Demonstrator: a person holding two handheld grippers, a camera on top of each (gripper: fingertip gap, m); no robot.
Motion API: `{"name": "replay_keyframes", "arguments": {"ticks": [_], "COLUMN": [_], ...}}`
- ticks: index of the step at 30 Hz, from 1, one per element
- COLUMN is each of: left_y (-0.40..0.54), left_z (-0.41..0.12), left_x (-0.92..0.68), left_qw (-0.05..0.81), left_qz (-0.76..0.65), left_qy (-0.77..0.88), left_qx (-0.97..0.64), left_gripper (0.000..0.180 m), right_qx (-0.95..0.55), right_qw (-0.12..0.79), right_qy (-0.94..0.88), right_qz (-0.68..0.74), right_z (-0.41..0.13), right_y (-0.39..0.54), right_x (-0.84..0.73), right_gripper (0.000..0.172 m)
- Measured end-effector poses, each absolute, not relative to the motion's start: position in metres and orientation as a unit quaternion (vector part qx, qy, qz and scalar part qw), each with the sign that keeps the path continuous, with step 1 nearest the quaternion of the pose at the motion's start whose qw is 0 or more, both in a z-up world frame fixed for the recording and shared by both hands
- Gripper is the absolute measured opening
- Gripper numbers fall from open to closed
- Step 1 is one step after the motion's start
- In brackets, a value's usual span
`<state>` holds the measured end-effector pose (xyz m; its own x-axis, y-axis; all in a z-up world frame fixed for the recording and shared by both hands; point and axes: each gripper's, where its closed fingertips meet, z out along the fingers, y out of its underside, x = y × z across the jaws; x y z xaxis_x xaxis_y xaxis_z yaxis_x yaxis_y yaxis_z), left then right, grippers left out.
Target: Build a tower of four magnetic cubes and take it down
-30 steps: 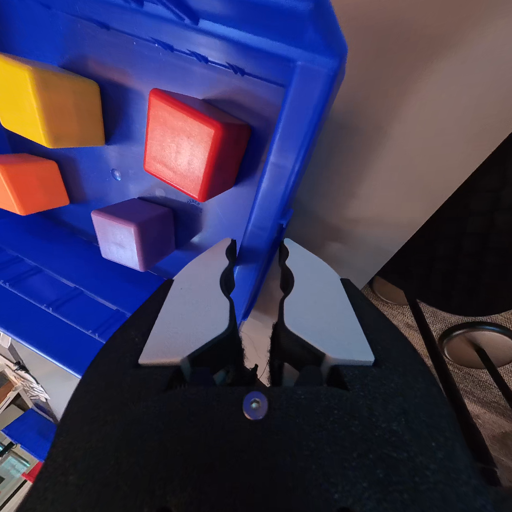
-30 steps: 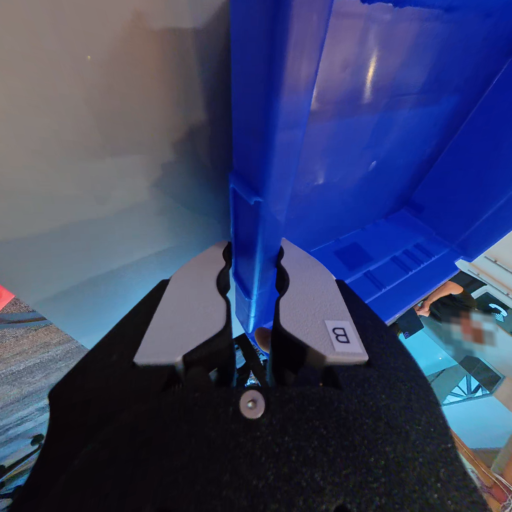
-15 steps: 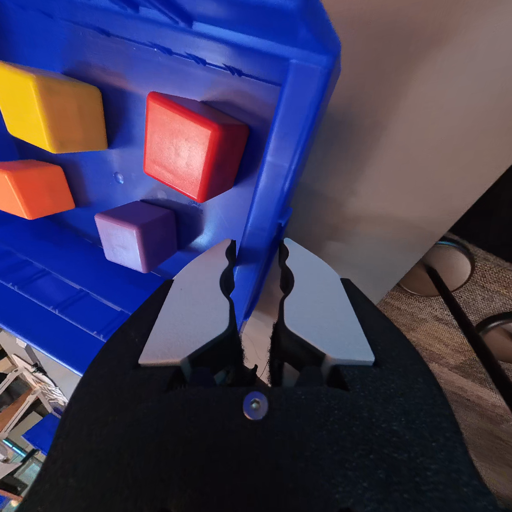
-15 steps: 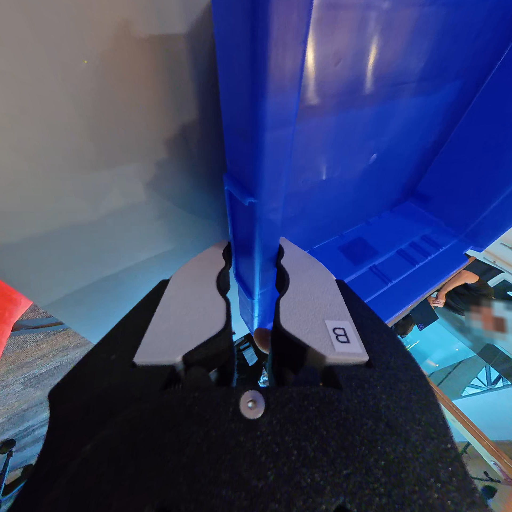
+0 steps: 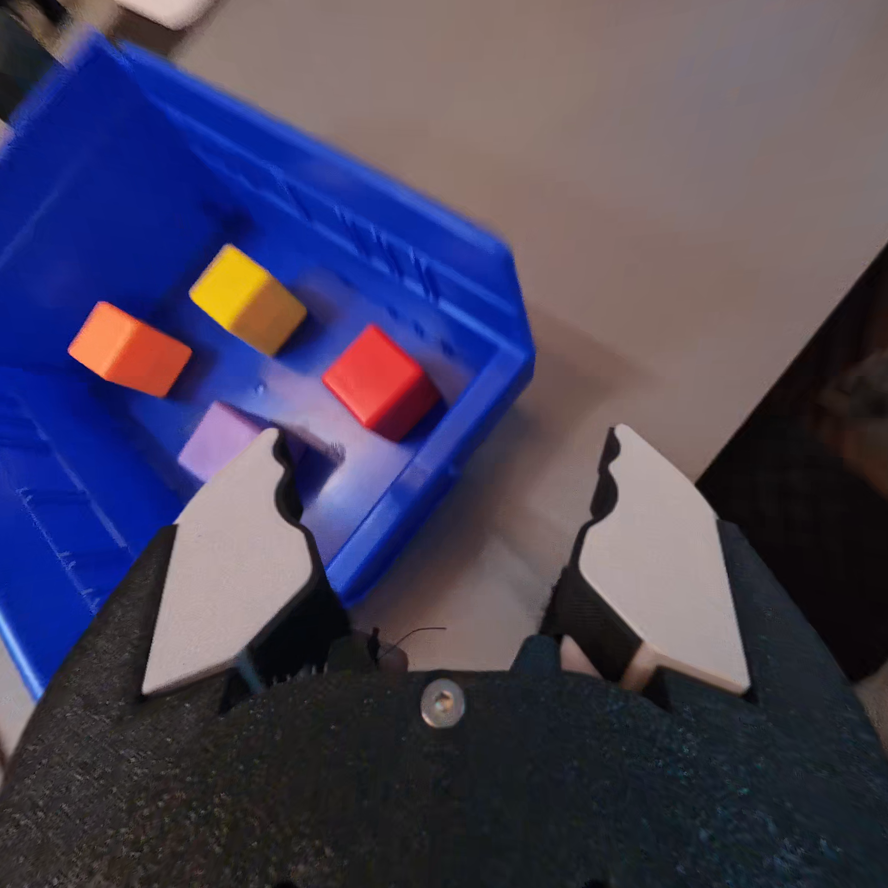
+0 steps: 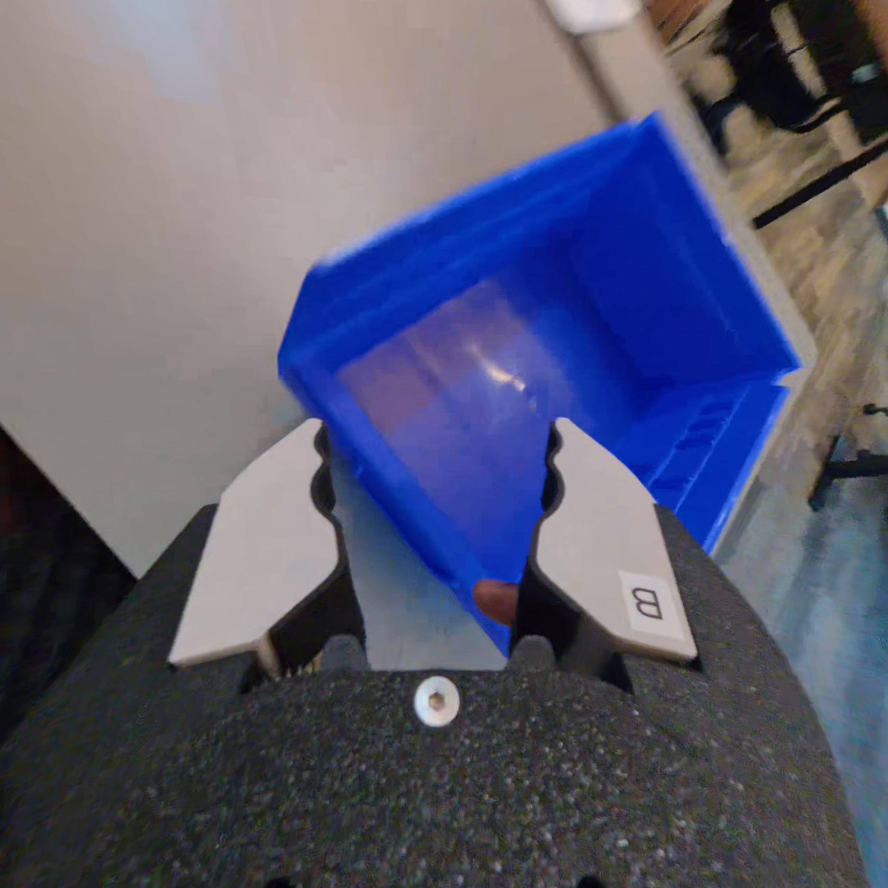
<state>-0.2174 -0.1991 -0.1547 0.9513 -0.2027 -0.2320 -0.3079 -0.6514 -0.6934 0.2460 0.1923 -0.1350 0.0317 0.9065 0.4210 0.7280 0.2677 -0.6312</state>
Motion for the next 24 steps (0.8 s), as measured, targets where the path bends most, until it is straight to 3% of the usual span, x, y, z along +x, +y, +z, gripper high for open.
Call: {"name": "replay_keyframes", "arguments": {"ticks": [1, 3, 4, 9, 17, 24], "left_y": [-0.193, -0.182, -0.178, -0.157, -0.133, -0.134], "left_z": [-0.143, -0.123, -0.113, -0.052, 0.038, 0.029], "left_x": [-0.214, -0.210, -0.212, -0.213, -0.210, -0.222], "left_qw": [0.433, 0.493, 0.513, 0.606, 0.610, 0.605], "left_qz": [0.065, 0.070, 0.082, 0.113, 0.238, 0.259], "left_qy": [0.115, 0.059, 0.028, -0.067, -0.084, -0.132], "left_qx": [-0.892, -0.865, -0.854, -0.785, -0.751, -0.741], "left_gripper": [0.124, 0.146, 0.147, 0.146, 0.146, 0.146], "right_qx": [-0.607, -0.639, -0.655, -0.687, -0.694, -0.706], "right_qw": [0.428, 0.465, 0.474, 0.528, 0.603, 0.593], "right_qy": [-0.655, -0.586, -0.557, -0.465, -0.356, -0.345], "right_qz": [0.140, 0.180, 0.191, 0.183, 0.170, 0.176], "right_z": [-0.121, -0.097, -0.089, -0.051, 0.030, 0.007], "right_y": [0.194, 0.202, 0.204, 0.215, 0.230, 0.233], "right_x": [0.239, 0.228, 0.224, 0.208, 0.193, 0.192], "right_gripper": [0.098, 0.135, 0.146, 0.148, 0.148, 0.148]}}
